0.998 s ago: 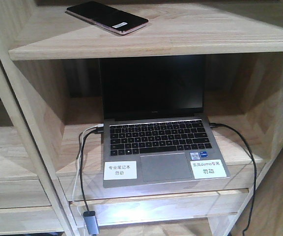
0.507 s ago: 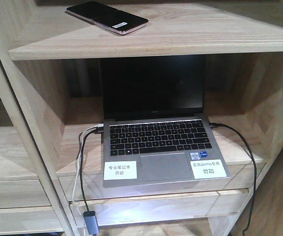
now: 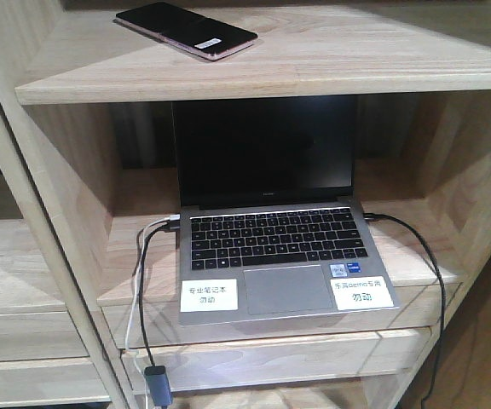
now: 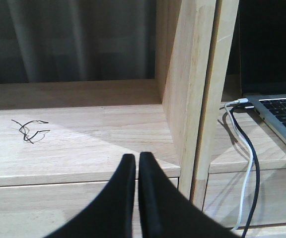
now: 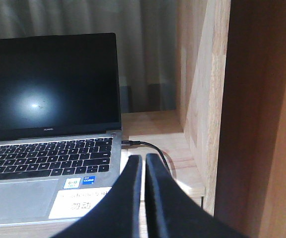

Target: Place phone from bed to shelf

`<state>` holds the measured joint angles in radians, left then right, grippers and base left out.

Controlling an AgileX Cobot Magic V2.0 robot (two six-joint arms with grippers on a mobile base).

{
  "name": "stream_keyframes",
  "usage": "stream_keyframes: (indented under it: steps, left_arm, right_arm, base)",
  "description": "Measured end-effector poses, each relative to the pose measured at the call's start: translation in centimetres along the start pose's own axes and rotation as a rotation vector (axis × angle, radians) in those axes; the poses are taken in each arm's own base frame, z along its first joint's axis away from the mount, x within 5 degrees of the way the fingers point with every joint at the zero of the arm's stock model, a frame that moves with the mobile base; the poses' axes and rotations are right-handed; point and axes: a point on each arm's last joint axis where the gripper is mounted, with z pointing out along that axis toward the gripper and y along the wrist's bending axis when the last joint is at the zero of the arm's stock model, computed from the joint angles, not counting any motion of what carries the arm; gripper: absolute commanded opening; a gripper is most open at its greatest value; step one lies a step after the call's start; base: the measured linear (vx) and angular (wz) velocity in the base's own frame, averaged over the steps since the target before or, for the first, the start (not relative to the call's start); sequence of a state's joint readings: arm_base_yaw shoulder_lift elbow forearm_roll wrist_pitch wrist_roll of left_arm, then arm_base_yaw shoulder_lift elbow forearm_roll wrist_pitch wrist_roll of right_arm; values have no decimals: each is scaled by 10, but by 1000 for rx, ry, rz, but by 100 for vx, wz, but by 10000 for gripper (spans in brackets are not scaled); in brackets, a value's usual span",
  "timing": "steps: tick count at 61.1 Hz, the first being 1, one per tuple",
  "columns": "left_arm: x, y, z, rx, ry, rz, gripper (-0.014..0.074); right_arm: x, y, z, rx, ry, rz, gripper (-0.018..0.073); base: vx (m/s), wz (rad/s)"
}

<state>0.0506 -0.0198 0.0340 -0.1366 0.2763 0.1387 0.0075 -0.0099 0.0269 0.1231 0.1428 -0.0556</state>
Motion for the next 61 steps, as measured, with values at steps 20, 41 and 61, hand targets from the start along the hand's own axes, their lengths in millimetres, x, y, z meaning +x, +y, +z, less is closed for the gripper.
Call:
stream_keyframes:
  steps: [20, 41, 61]
  left_arm:
    - [0, 0, 0, 0, 0, 0, 1]
    - [0, 0, 0, 0, 0, 0, 1]
    - [0, 0, 0, 0, 0, 0, 1]
  right_arm:
    - [0, 0, 0, 0, 0, 0, -8]
    - [0, 0, 0, 0, 1, 0, -8]
    - [0, 0, 0, 0, 1, 0, -8]
  base:
    - [0, 0]
    - [0, 0]
    - [0, 0]
